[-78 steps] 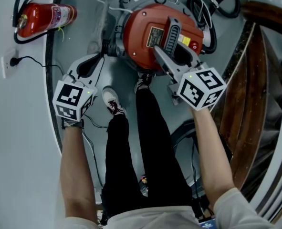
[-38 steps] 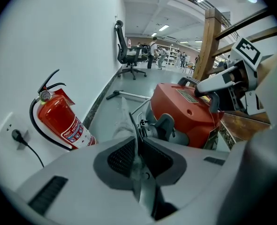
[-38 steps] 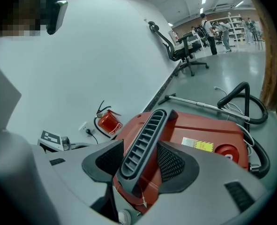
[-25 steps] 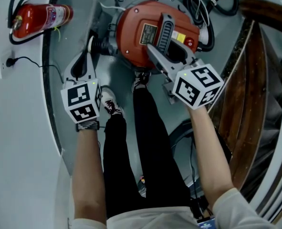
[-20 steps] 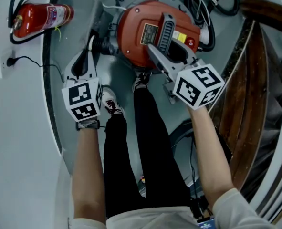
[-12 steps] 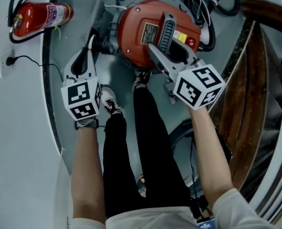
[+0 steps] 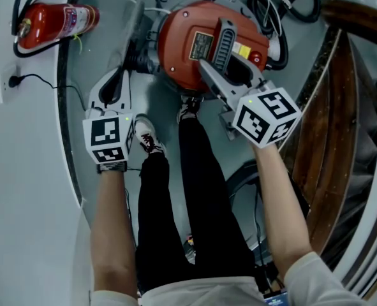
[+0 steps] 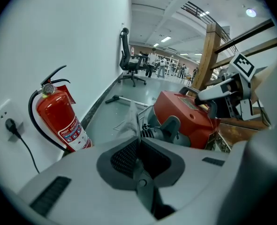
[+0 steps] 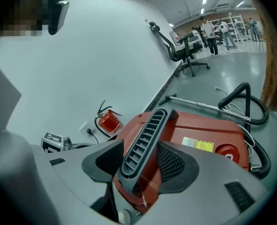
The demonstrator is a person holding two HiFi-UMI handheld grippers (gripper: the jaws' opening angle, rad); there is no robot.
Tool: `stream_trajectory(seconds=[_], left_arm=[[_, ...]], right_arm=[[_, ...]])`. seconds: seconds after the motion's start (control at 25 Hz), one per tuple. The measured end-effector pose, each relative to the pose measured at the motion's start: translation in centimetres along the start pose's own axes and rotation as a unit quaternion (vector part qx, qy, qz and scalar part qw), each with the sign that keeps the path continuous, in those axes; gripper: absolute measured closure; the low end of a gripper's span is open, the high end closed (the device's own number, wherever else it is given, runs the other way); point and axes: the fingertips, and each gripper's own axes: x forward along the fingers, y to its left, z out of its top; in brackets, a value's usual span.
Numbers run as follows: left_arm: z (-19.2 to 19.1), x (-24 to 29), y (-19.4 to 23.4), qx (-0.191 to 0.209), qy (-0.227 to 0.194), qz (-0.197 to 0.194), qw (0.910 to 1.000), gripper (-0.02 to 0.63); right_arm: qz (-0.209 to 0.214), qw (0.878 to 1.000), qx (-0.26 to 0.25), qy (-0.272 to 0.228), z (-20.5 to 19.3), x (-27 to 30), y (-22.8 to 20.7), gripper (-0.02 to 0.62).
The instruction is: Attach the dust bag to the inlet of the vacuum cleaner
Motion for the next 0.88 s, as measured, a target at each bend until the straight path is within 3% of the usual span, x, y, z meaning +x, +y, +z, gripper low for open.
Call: stream_trajectory(seconds=[0.32, 0.88], left_arm=[[0.11, -0.06, -0.07, -0.019, -0.007, -0.022, 0.9996, 0.588], [0.18, -0.11, -0.54, -0.014, -0.003, -0.03, 0.9994, 0.588]], right_arm=[[-0.003, 1.0, -0.001, -0.002, -0.03, 0.01, -0.01, 0.377], [-0.003, 1.0, -0.006, -0.002, -0.05, 0.05, 0.08, 0.377]])
